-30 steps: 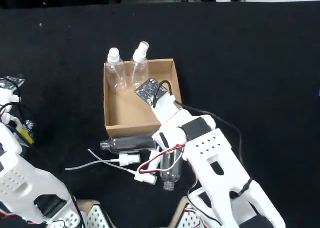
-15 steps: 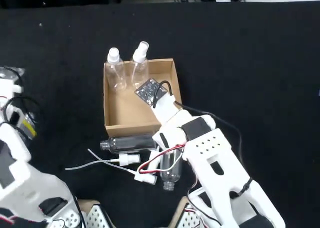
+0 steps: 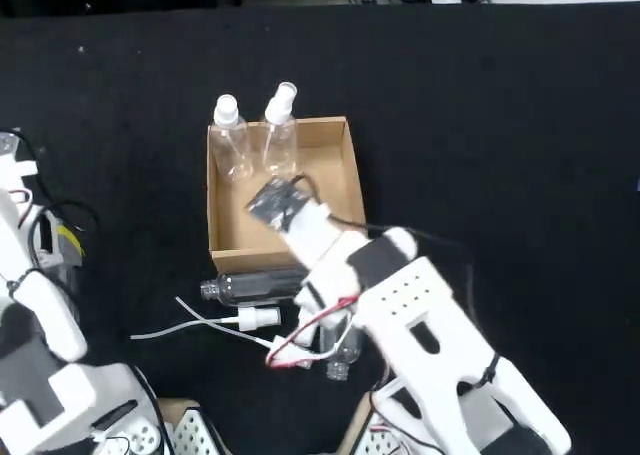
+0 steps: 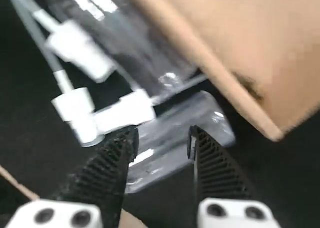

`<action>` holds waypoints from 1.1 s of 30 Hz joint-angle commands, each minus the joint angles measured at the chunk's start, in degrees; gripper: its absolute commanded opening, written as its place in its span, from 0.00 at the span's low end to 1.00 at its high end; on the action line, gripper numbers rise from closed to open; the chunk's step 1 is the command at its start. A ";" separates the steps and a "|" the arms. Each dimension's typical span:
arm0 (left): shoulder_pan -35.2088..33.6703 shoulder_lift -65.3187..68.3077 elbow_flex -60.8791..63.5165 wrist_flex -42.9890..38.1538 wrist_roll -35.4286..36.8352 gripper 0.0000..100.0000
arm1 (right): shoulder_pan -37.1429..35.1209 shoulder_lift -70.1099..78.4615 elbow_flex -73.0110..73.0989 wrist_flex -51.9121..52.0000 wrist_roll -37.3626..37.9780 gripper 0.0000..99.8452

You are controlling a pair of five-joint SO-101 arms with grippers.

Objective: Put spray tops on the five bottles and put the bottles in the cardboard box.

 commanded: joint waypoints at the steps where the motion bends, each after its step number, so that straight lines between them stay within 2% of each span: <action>1: -3.03 -9.41 2.42 -1.93 0.79 0.08 | -7.74 -0.04 -3.74 0.70 0.53 0.14; 6: -9.54 -11.08 2.33 -2.29 0.88 0.08 | -14.33 0.40 -6.02 0.44 0.62 0.14; 10: -13.67 -9.67 2.51 -5.98 0.53 0.08 | -17.67 0.48 -6.55 -1.32 0.26 0.15; 13: -15.52 -7.74 2.33 -8.53 0.44 0.08 | -18.20 0.48 -6.02 -2.99 0.44 0.15; 18: -17.63 -4.75 2.33 -11.34 -2.20 0.08 | -23.12 4.26 -6.29 -4.13 0.18 0.15; 23: -19.91 -3.25 2.33 -13.63 -2.29 0.08 | -23.56 12.26 -6.46 -4.84 0.18 0.15; 33: -20.00 -3.08 2.33 -14.59 -2.29 0.08 | -23.74 12.79 0.92 -9.23 -2.29 0.15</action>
